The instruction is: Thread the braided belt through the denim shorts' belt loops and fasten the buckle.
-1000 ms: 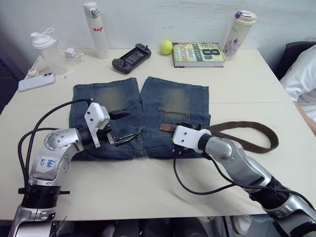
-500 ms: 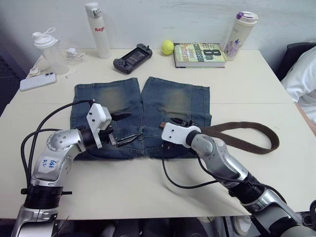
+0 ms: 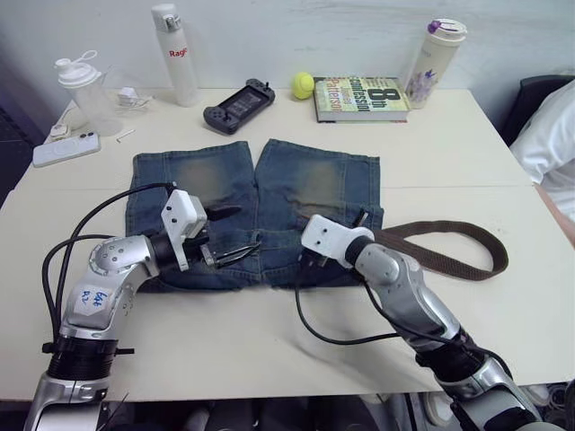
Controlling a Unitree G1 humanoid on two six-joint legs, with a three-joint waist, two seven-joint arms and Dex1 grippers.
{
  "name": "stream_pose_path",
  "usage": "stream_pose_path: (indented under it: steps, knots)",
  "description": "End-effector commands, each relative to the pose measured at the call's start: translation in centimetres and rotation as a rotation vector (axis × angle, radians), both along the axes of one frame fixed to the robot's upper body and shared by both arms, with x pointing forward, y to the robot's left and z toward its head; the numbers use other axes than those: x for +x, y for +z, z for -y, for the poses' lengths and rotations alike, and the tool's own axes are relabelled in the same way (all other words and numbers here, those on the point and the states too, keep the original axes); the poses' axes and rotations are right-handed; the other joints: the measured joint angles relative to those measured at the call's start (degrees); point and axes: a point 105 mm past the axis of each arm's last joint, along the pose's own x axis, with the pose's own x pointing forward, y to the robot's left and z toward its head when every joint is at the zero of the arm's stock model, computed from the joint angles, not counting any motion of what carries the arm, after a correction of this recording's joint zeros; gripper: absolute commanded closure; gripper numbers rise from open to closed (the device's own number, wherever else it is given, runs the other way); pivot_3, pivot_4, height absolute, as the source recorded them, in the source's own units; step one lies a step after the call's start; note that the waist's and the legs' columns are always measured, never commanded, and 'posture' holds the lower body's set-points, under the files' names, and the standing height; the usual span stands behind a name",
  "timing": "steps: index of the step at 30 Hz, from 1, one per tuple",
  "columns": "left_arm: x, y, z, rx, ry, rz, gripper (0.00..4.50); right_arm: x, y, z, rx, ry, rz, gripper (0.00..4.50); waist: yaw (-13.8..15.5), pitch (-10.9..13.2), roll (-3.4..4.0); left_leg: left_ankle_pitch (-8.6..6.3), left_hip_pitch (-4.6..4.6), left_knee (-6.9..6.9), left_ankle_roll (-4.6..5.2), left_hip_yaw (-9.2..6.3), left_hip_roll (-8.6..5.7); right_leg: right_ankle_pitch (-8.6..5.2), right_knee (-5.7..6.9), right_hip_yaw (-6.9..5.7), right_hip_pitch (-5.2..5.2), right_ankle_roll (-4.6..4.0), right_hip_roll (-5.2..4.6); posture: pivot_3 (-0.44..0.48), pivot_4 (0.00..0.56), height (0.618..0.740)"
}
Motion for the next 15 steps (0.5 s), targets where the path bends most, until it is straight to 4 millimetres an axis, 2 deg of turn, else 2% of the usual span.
stream_pose_path:
  steps: [1, 3, 5, 9, 15]
  knots:
    - [0.0, 1.4, 1.4, 0.122, -0.09, 0.184, 0.0, -1.8, 2.3, -1.8, 0.009, 0.14, 0.094, 4.48, 0.0, 0.0, 0.0, 0.0, 0.0, 0.0, 0.0, 0.0, 0.0, 0.0, 0.0, -0.01, 0.0, 0.0, 0.0, 0.0, 0.15, 0.74]
    - [0.4, 1.2, 2.1, 0.219, -0.138, 0.28, 0.0, -2.5, 1.6, -2.4, -0.062, 0.208, 0.108, 4.48, 0.0, 0.0, 0.0, 0.0, 0.01, 0.01, 0.0, 0.01, -0.02, 0.0, -0.01, -0.01, 0.02, 0.0, 0.0, 0.0, 0.15, 0.74]
    - [0.7, 1.3, 2.2, 0.236, -0.157, 0.313, 0.0, -2.7, 1.1, -2.7, -0.115, 0.237, 0.129, 4.48, 0.0, 0.0, 0.0, 0.0, 0.01, 0.01, 0.0, 0.03, -0.05, 0.0, -0.02, -0.02, 0.02, 0.0, 0.0, 0.0, 0.15, 0.74]
    - [1.2, 0.3, 2.0, 0.351, -0.185, 0.393, 0.0, -2.6, 1.1, -2.6, -0.134, 0.236, 0.151, 4.48, -0.1, 0.0, 0.0, 0.01, 0.01, 0.0, -0.01, 0.04, 0.0, 0.0, 0.01, -0.02, -0.03, 0.0, 0.01, 0.0, 0.15, 0.74]
    - [2.8, 0.4, 2.0, 0.359, -0.128, 0.469, 0.0, -2.8, 1.3, -2.7, -0.148, 0.247, 0.173, 4.48, 0.0, 0.0, 0.0, 0.01, 0.0, 0.03, -0.01, 0.04, 0.01, 0.0, 0.01, -0.05, -0.02, 0.0, -0.01, 0.0, 0.15, 0.74]
